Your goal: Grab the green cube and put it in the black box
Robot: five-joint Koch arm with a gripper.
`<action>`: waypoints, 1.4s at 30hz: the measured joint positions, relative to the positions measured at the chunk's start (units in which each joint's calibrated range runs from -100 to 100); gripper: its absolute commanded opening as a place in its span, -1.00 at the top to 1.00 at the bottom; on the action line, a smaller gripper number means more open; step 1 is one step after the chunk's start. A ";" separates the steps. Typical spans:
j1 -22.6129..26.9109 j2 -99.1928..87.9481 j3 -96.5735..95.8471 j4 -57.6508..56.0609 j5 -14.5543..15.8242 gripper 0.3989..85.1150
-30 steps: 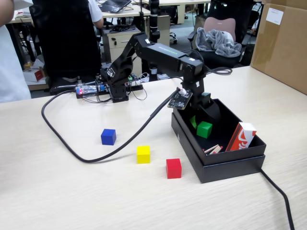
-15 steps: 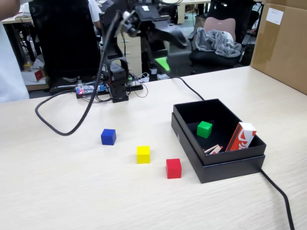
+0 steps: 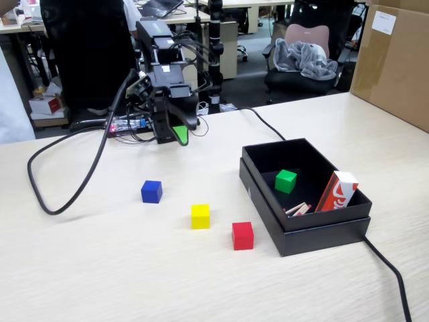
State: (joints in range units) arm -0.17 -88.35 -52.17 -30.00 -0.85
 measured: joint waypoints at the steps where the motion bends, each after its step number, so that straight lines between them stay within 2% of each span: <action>1: -0.20 -1.04 -2.65 2.09 0.15 -0.10; 4: -0.83 -3.62 -10.86 8.75 0.29 -0.16; 12: -1.61 -9.45 -29.85 21.29 0.29 -0.12; 20: -2.34 -10.23 -44.09 38.56 0.29 -0.12; 42: -1.66 -10.61 -44.64 35.62 0.24 -0.14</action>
State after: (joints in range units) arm -1.83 -98.96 -96.81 5.61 -0.61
